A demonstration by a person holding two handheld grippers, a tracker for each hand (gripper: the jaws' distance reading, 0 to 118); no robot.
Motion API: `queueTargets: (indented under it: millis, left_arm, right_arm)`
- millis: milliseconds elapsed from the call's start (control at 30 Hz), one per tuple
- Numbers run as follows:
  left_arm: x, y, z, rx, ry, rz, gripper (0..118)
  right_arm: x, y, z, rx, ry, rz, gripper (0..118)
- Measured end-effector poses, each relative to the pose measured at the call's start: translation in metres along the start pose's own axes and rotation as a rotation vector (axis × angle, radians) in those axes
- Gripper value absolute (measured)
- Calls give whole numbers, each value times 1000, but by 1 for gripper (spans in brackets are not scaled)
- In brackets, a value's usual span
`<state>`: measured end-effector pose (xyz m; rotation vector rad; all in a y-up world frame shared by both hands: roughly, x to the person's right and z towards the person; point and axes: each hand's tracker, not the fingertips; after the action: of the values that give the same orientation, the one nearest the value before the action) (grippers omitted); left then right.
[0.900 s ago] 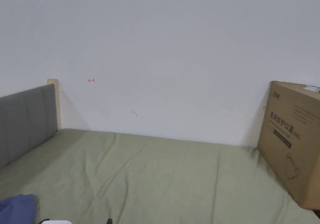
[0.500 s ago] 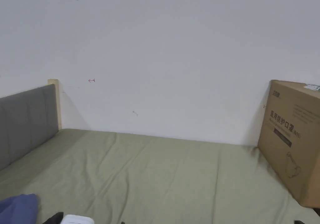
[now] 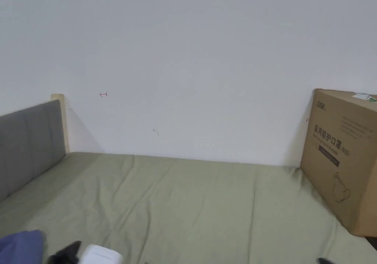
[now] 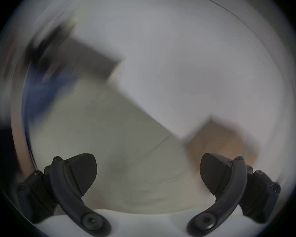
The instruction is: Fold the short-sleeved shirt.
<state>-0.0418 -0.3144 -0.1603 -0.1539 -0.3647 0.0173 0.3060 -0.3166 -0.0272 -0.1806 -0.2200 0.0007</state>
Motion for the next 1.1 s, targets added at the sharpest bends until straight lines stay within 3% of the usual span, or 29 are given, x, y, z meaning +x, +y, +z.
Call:
queueTargets:
  millis: [33, 67, 100, 167, 233, 433, 567, 800, 933, 1100]
  left_arm:
    - [-20, 6, 6, 71, 9, 223, 118]
    - [-30, 3, 7, 97, 47, 345, 118]
    - [-33, 0, 6, 86, 81, 327, 118]
    - [-32, -5, 4, 57, 129, 202, 118]
    - [-28, -12, 5, 25, 124, 50, 118]
    - [-12, -20, 8, 19, 40, 31, 118]
    - [-5, -17, 11, 25, 8, 2, 118]
    - [-1, -15, 13, 41, -2, 14, 118]
    - [8, -16, 11, 31, 73, -83, 118]
    - [14, -16, 15, 66, 66, -101, 118]
  right_arm:
    - [24, 4, 1, 24, 8, -323, 118]
    - [39, 2, 0, 31, 2, -432, 118]
    - [41, -1, -1, 31, 30, -404, 118]
    - [41, -3, 2, 34, -93, -182, 118]
    - [30, -10, 4, 26, -77, -26, 118]
    - [29, -12, 5, 29, -51, -129, 118]
    - [32, -8, 6, 36, -47, -151, 118]
    - [28, -7, 11, 63, -55, -116, 118]
    - [27, -7, 14, 67, -53, -111, 118]
    - [25, -7, 17, 76, -52, -102, 118]
